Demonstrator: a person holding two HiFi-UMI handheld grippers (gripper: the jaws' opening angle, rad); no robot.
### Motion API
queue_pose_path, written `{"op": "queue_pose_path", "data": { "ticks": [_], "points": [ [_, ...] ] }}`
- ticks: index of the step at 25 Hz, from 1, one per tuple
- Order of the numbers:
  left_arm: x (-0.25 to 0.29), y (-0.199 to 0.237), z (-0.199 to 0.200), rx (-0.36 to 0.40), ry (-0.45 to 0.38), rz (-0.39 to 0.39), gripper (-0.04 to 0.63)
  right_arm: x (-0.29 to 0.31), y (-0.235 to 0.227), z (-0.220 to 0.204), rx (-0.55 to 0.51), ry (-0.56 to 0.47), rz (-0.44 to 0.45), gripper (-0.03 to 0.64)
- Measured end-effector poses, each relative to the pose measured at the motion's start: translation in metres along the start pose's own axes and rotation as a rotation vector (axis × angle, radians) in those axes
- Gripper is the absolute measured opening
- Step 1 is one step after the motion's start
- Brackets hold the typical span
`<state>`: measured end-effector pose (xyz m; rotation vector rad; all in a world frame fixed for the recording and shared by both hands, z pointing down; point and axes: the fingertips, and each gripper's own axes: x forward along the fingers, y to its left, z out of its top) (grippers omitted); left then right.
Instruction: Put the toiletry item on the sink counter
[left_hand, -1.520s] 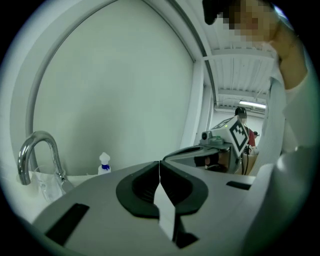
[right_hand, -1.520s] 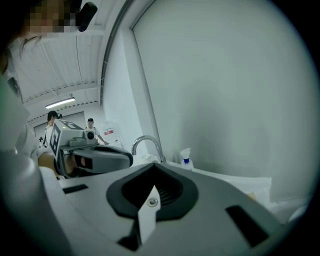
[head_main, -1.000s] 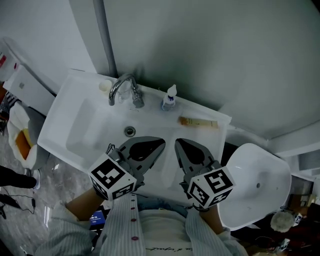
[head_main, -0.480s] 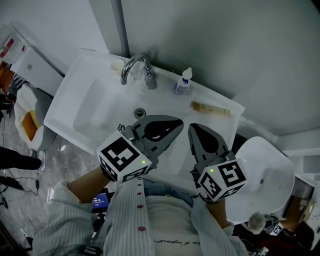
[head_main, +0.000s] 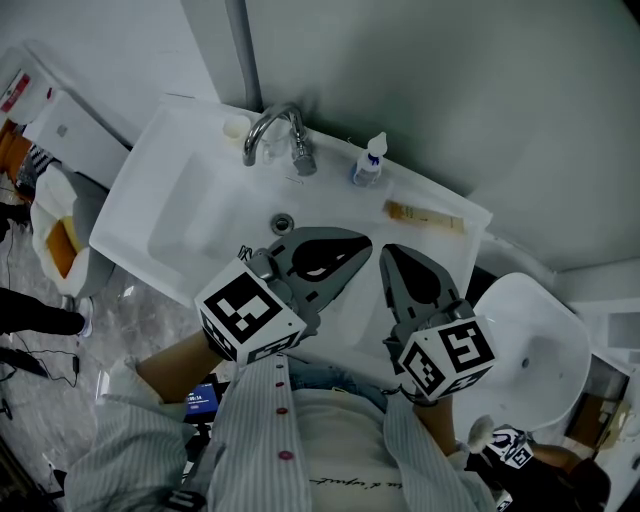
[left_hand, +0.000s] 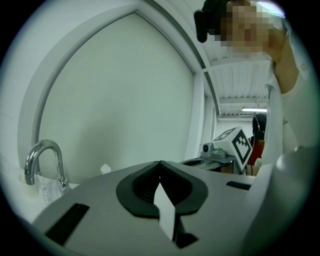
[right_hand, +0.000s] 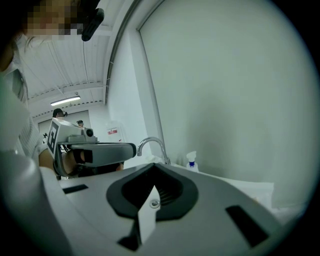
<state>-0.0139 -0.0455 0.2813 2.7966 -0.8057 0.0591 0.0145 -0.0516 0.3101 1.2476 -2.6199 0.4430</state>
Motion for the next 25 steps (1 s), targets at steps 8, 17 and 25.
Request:
{"op": "queue_pose_path", "data": {
  "ticks": [8,17,25],
  "points": [
    [-0.0005,0.0011,-0.0026,-0.009,0.002,0.009,0.017,0.0040,0.0024,-0.0051,0.000,0.016,0.018,0.009],
    [0.0008,0.0050,-0.0049,-0.011,0.010,0.018,0.017,0.0047,0.0004,-0.0050,-0.002,0.018,0.025,0.008],
    [0.0006,0.0062,-0.0055,-0.020,0.007,0.020,0.017,0.0081,0.0017,-0.0076,0.006,0.021,0.033,0.009]
  ]
}}
